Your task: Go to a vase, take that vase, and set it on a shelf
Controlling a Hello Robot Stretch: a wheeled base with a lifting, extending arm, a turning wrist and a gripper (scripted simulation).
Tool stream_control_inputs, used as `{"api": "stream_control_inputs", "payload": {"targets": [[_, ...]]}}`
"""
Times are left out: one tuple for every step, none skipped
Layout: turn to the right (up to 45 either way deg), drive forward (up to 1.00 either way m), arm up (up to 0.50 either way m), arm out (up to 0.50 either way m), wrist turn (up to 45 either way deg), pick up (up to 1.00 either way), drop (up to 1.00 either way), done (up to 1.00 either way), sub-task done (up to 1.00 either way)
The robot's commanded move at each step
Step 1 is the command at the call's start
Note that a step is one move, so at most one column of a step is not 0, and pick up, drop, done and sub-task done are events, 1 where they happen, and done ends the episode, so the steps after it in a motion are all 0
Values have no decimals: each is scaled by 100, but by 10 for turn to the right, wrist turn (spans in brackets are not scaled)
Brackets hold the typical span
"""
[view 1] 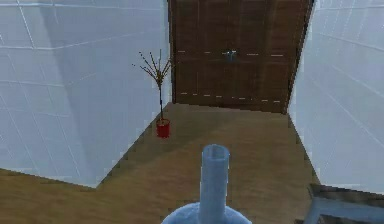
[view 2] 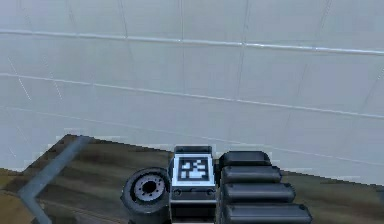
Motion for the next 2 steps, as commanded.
{"api": "stream_control_inputs", "payload": {"targets": [[390, 0, 0, 0, 0, 0, 0, 0, 0], [0, 20, 0, 0, 0, 0, 0, 0, 0]]}}
